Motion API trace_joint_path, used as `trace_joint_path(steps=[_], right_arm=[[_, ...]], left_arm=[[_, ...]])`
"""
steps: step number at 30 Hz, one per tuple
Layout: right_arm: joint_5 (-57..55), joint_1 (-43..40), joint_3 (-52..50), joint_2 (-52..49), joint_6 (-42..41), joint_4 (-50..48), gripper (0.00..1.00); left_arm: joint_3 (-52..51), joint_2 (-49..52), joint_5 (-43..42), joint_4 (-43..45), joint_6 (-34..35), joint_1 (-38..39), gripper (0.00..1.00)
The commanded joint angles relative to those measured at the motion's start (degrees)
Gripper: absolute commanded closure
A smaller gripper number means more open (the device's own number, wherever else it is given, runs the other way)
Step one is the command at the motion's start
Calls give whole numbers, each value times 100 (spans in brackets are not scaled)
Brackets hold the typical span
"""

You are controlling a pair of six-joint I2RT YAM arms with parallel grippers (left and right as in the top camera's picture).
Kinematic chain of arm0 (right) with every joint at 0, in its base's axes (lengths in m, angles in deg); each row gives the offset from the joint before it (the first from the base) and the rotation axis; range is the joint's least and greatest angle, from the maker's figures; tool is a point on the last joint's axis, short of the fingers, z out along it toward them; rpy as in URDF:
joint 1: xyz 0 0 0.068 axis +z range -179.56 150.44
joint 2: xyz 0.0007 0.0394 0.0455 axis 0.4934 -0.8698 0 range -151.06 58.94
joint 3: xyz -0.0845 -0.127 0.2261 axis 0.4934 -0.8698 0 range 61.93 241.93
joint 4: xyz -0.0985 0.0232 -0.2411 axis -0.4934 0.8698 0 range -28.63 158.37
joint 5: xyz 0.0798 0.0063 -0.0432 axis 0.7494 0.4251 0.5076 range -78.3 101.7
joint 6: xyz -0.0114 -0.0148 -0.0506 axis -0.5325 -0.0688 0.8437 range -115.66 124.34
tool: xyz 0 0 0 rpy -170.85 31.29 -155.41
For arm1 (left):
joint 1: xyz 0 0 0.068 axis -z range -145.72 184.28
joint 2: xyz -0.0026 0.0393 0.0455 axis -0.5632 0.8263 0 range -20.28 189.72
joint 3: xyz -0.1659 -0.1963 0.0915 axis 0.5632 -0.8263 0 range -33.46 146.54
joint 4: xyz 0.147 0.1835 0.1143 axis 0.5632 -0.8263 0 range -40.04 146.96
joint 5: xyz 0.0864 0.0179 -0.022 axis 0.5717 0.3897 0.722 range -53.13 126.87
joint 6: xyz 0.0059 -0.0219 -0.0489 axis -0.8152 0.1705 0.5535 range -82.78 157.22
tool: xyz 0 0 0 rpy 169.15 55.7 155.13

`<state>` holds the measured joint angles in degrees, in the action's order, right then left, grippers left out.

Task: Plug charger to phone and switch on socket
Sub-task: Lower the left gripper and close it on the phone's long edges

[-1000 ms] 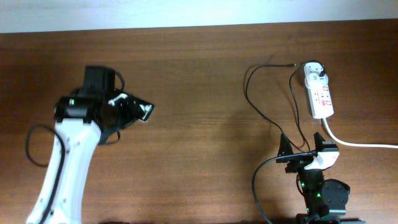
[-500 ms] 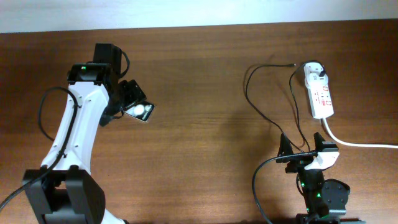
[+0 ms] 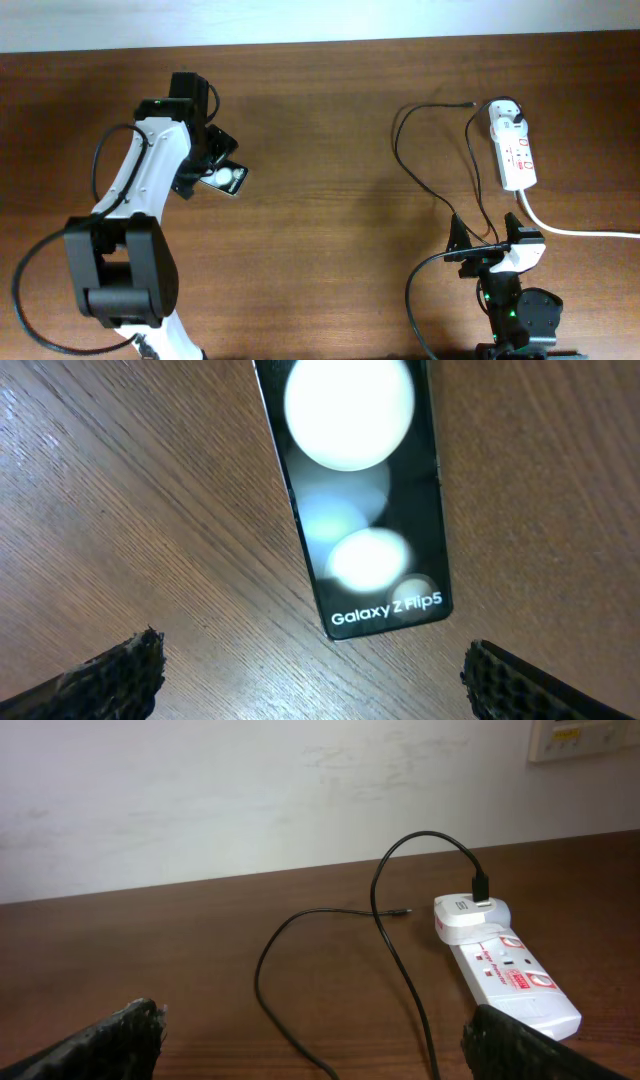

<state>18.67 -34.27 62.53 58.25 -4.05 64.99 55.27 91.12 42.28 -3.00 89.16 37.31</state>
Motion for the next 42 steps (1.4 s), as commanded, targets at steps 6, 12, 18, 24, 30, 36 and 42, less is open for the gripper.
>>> trace_joint_path(steps=[6,12,18,24,30,36,42], right_arm=[[-31,-17,-28,37,2,26,1],[-28,-17,-28,37,2,26,1],[-28,-17,-28,37,2,26,1],[-28,-17,-28,37,2,26,1],[-28,-17,-28,37,2,26,1],[-28,-17,-28,37,2,26,1],[-28,-17,-28,37,2,26,1]], left_arm=[[87,273,96,671,315,-31,1],[87,568,87,916,914,-31,1],[87,761,90,1207,911,-31,1],[83,1097,90,1259,911,-31,1],[59,1150,262,1241,907,-33,1],[20,1150,505,1248,907,-35,2],[17,1268,603,1298,907,-31,4]])
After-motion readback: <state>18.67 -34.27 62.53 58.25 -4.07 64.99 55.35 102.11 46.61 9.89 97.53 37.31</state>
